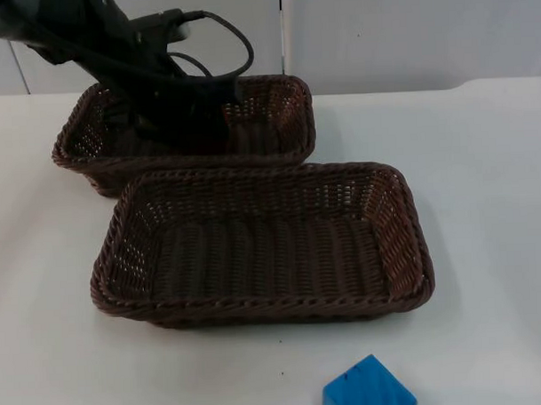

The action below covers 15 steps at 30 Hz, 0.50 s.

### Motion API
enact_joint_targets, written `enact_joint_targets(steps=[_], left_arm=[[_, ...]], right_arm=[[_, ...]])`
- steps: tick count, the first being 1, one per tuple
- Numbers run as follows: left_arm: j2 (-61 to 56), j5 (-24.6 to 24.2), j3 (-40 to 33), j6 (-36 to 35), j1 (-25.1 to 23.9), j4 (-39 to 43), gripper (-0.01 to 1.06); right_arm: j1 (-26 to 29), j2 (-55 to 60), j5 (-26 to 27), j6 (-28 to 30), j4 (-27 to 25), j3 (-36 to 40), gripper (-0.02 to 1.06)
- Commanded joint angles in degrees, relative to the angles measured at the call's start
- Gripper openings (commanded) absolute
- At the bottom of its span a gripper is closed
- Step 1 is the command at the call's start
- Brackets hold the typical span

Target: Pick up one cube with the left hand and place it into the upper basket. Pick up one cube with the right hand and place it into the lower basket.

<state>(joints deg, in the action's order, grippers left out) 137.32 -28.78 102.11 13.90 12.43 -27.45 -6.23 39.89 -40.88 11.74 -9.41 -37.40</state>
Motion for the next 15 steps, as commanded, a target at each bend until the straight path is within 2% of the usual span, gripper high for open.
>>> enact_joint_targets(steps=[1, 2, 4, 5, 9, 15], left_arm=[[-0.3, 1.0, 0.5, -0.7, 0.2, -0.6, 0.2], [-0.3, 1.0, 0.5, -0.7, 0.2, -0.7, 0.29], [-0.3, 0.8, 0.5, -0.7, 0.2, -1.1, 0.55], [-0.3, 0.8, 0.5, -0.7, 0.2, -1.1, 0.55], [-1.1, -0.7, 0.5, -0.7, 0.2, -0.2, 1.05], [-4.4, -3.1, 0.5, -0.7, 0.2, 0.5, 1.05]], right_arm=[[0.3, -0.1, 0.8, 0.3, -0.1, 0.0, 1.05], [0.3, -0.1, 1.0, 0.3, -0.1, 0.0, 1.05], [0.3, -0.1, 1.4, 0.3, -0.1, 0.0, 1.05], [0.3, -0.1, 1.4, 0.3, -0.1, 0.0, 1.05], [0.3, -0.1, 1.6, 0.3, -0.1, 0.0, 1.05], [0.3, -0.1, 1.7, 0.3, -0.1, -0.1, 1.05]])
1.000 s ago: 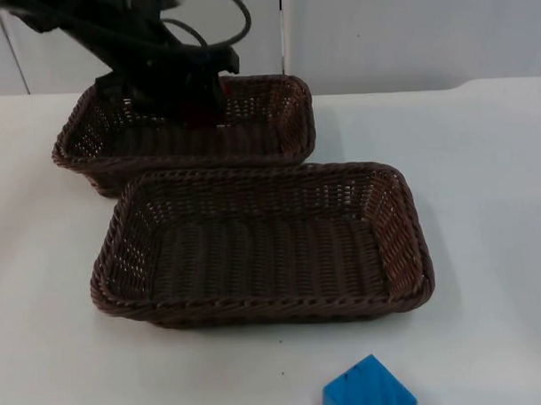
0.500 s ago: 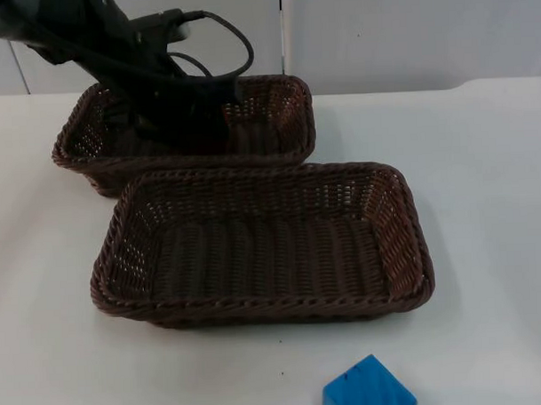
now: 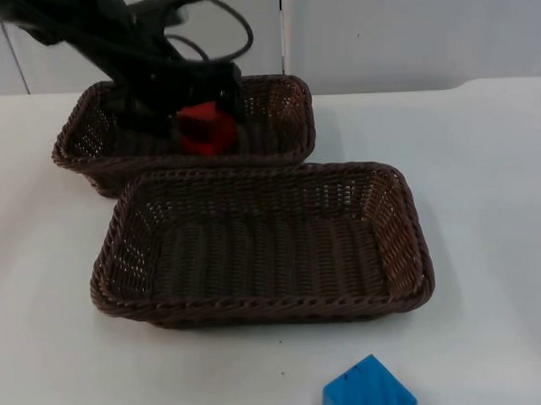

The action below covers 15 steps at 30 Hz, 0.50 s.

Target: Pick up one cube with the left hand and place it into the upper basket. Pick up one cube with the right hand and place it into the lower basket.

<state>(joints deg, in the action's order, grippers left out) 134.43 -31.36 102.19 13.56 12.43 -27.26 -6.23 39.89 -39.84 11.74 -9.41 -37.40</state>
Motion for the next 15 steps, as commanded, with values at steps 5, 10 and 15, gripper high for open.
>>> enact_joint_targets(steps=[5, 10, 15], left_arm=[[-5.7, -2.9, 0.4, -0.5, 0.2, 0.3, 1.05], [-9.6, -7.1, 0.4, -0.8, 0.2, 1.0, 1.05], [-13.9, -11.2, 0.3, -2.8, 0.2, 4.5, 1.05]], right_arm=[[0.3, -0.1, 0.7, 0.3, -0.1, -0.1, 1.05], [0.3, -0.1, 1.4, 0.3, -0.1, -0.1, 1.05], [0.3, -0.1, 1.9, 0.3, 0.0, -0.1, 1.05]])
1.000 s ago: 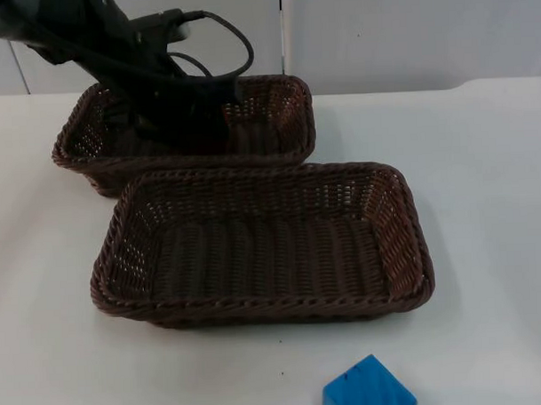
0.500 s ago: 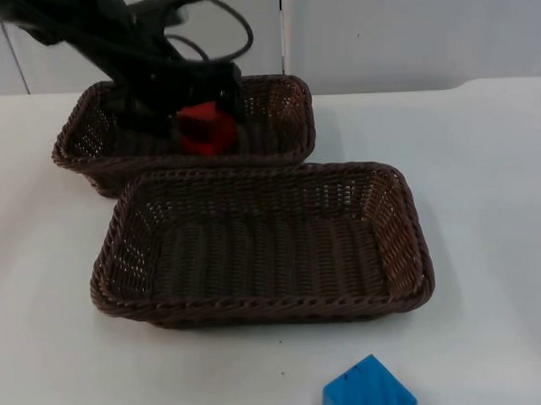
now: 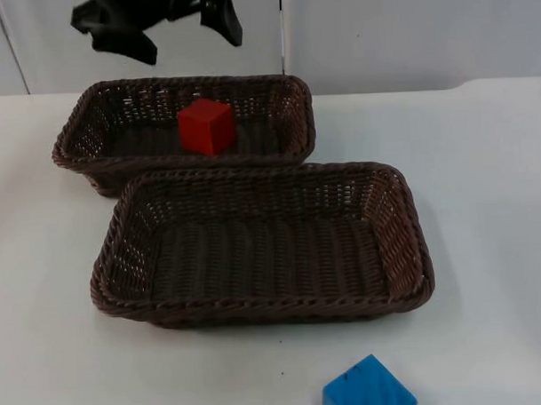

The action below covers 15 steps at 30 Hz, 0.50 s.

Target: Pick up one cube with the left hand and place it into the upper basket. Pick up one cube with the right hand and place it into the lower basket.

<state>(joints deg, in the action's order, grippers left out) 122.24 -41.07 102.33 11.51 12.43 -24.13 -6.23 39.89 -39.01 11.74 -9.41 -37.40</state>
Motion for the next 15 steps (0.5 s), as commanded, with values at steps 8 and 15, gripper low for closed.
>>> enact_joint_targets(steps=[8, 15], left_arm=[[-7.2, -8.0, 0.1, -3.4, 0.7, 7.9, 1.05], [-11.8, -11.1, 0.1, -3.4, 2.6, 11.2, 1.05]], right_arm=[[0.3, -0.1, 1.1, 0.3, 0.1, -0.1, 1.05], [0.3, -0.1, 1.1, 0.3, 0.1, -0.1, 1.05]])
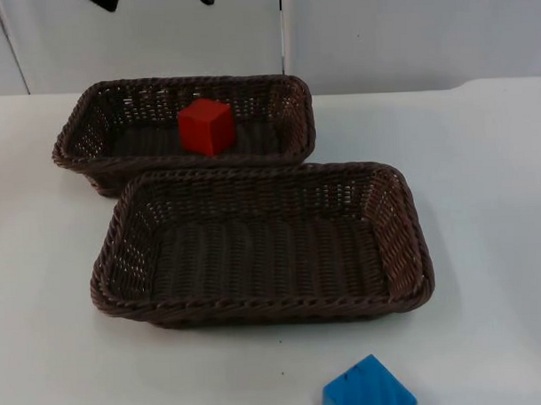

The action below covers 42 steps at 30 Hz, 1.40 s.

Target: Pick up one cube with the left hand and place it into the upper basket. Pick up one cube with the right hand and place it into the lower basket.

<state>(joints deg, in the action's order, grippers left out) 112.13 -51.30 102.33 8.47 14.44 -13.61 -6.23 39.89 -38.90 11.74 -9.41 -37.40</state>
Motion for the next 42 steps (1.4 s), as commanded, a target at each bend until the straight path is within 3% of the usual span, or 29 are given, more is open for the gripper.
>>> enact_joint_targets(steps=[1, 8, 11, 17, 26, 42], left_arm=[[-2.6, -1.1, -0.3, -0.4, 1.0, 0.6, 1.05], [-10.0, 3.2, -9.1, -0.8, 2.6, 0.3, 1.05], [-17.9, 8.7, -19.1, -0.8, 2.7, -1.1, 1.05], [-30.5, 14.8, -32.3, -0.8, 2.7, -1.2, 1.05], [-48.4, 15.3, -44.9, -0.9, 2.7, -0.7, 1.05], [-75.2, 11.5, -58.7, -1.4, 2.7, -0.3, 1.05]], right_arm=[[0.3, -0.1, 1.0, 0.3, 0.1, -0.1, 1.05], [0.3, -0.1, 0.8, 0.3, 0.1, -0.1, 1.05], [0.3, -0.1, 0.6, 0.3, 0.1, -0.1, 1.05], [0.3, -0.1, 0.6, 0.3, 0.1, -0.1, 1.05], [0.3, -0.1, 0.6, 0.3, 0.1, -0.1, 1.05], [0.3, -0.1, -3.1, 0.3, -0.1, -0.1, 1.05]])
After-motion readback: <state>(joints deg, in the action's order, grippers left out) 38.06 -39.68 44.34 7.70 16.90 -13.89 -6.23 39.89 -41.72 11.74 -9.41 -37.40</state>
